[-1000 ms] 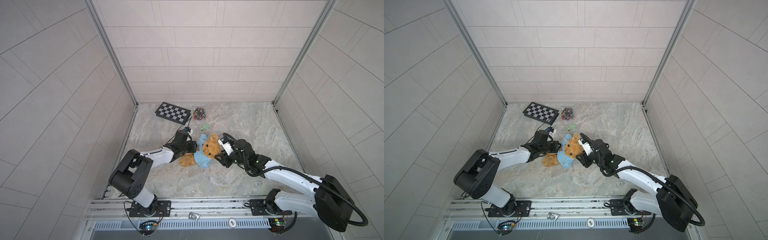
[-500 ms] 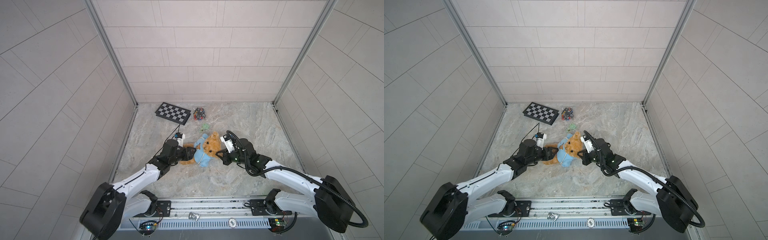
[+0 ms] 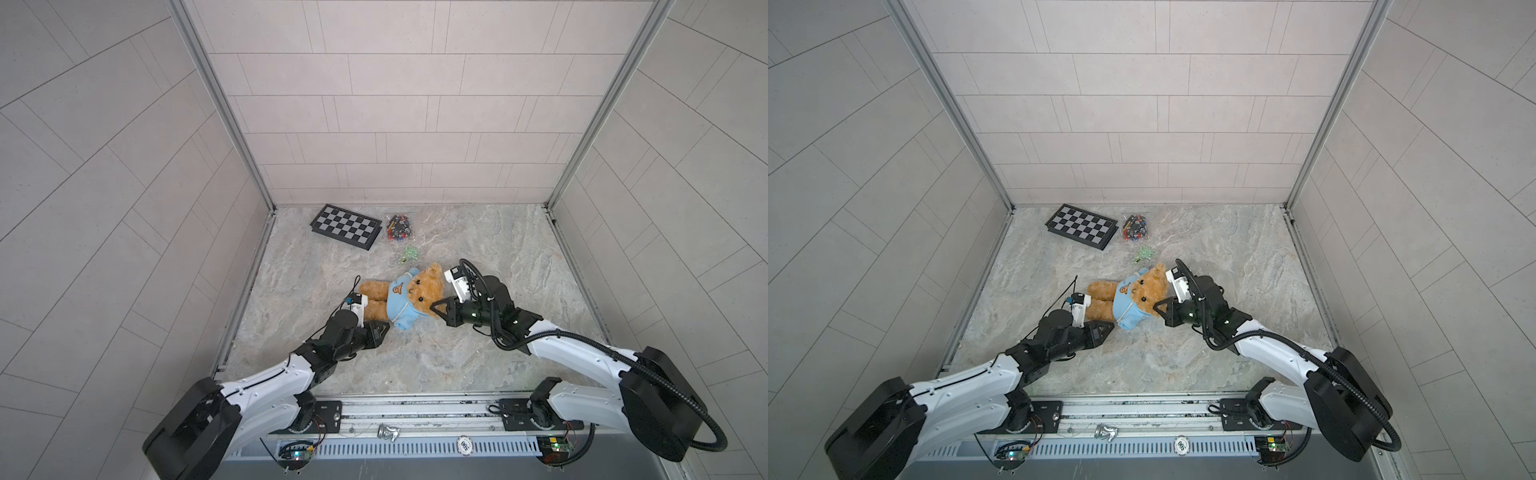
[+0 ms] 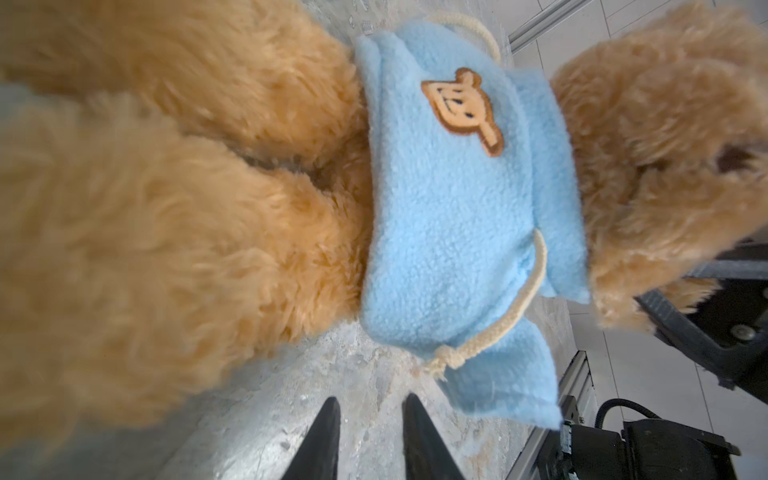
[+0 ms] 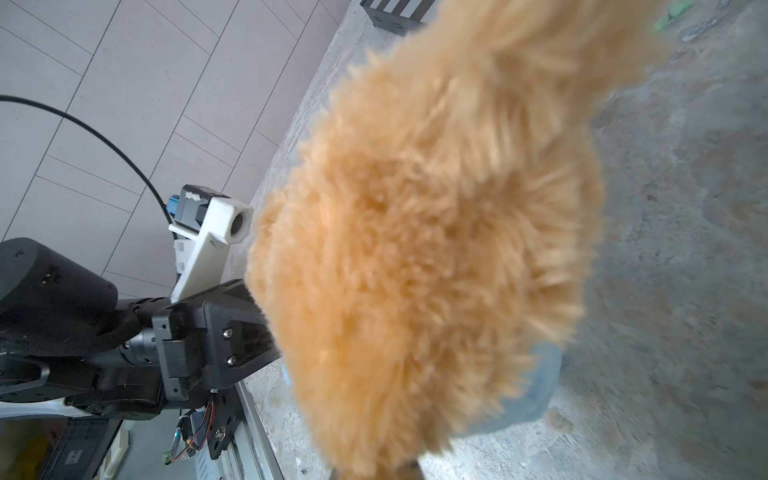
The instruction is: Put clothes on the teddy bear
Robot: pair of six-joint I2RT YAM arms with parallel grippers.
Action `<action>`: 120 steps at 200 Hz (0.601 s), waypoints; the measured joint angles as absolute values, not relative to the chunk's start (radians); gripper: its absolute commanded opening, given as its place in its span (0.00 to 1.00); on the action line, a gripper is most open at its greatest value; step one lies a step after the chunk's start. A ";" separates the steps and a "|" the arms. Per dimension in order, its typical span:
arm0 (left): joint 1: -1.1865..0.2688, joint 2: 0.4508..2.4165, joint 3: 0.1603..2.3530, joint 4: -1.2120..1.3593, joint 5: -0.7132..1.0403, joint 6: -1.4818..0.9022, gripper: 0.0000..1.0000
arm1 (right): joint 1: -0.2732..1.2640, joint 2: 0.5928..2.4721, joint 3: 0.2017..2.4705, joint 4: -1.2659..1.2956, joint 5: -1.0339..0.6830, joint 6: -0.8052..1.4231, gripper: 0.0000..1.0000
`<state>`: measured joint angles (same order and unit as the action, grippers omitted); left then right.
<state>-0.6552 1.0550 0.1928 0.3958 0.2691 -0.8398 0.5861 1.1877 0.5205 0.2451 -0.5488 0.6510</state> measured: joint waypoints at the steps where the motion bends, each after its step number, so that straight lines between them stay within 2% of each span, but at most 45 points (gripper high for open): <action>1: -0.654 1.061 0.194 0.400 0.270 -0.840 0.30 | 0.585 1.188 0.520 0.245 -0.550 0.652 0.00; 120: -0.628 1.407 0.363 0.601 0.310 -0.811 0.37 | 0.500 1.221 0.482 0.318 -0.638 0.701 0.00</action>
